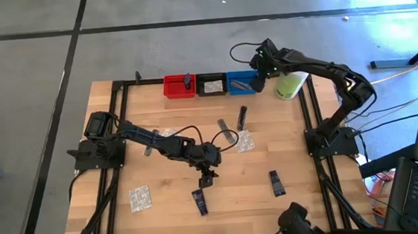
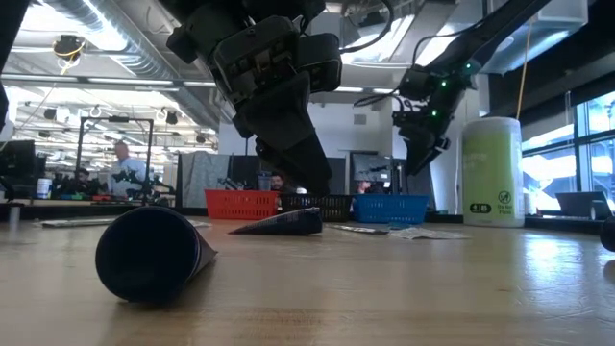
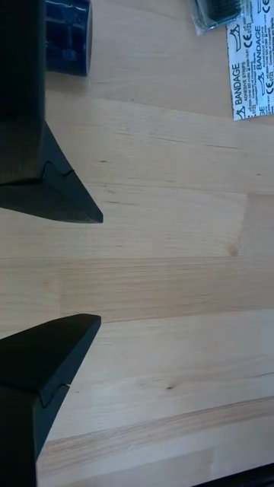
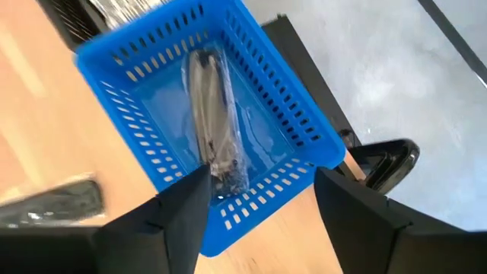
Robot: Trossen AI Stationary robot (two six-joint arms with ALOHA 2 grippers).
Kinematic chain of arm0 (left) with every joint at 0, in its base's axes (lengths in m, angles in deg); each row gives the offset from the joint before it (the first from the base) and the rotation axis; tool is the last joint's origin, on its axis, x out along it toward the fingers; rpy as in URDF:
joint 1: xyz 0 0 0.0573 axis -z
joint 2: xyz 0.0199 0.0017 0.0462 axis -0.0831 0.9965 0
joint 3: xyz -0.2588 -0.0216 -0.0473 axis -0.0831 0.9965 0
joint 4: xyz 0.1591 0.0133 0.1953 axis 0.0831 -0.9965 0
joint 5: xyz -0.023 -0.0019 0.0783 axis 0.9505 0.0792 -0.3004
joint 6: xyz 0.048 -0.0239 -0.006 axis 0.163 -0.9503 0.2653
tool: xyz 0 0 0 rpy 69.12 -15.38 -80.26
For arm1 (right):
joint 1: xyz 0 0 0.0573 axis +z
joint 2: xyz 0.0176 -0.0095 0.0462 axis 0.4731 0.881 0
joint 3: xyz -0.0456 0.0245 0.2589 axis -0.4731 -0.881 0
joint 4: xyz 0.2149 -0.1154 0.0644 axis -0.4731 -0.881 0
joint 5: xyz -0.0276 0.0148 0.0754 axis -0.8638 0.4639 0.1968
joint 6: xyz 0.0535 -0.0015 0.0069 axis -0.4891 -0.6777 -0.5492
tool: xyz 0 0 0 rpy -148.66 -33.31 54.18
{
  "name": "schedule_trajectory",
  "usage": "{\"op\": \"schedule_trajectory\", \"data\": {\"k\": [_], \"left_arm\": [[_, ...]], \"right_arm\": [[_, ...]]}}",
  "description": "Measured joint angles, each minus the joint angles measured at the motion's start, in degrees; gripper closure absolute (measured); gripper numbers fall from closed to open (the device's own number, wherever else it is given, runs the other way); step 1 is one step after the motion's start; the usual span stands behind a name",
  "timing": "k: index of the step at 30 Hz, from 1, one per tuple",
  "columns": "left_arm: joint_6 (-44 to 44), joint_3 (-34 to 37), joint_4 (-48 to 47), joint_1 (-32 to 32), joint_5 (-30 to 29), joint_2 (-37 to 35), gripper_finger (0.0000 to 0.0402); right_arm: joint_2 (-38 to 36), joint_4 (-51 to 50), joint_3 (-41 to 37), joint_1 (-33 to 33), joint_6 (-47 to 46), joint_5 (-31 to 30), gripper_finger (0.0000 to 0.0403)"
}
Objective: Pick & Place Travel size toiletries
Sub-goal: Put the blue shave cream into the red bin
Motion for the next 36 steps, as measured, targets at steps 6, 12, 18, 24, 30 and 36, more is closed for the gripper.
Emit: {"op": "schedule_trajectory", "data": {"k": [6,12,18,24,30,36], "left_arm": [[0.0,0.0,0.0,0.01,0.0,0.0,0.0197],[0.0,0.0,0.0,0.01,0.01,0.0,0.0197],[0.0,0.0,0.0,0.0,0.0,0.0,0.0197],[0.0,0.0,0.0,0.0,0.0,0.0,0.0197],[0.0,0.0,0.0,0.02,0.0,0.0,0.0197],[-3.29,-0.86,0.04,-0.95,2.14,-0.74,0.0197]], "right_arm": [[-3.84,0.44,0.0,0.7,-0.03,2.46,0.0198],[-8.23,0.37,0.0,2.69,-1.19,3.82,0.0229],[-13.73,-1.24,0.0,6.39,-2.31,6.42,0.0276],[-18.46,-4.0,0.0,11.07,-4.07,6.4,0.0336],[-20.9,-7.35,0.0,16.48,-7.61,6.4,0.0394],[-21.42,-10.36,0.0,22.9,-11.88,6.37,0.0385]]}}
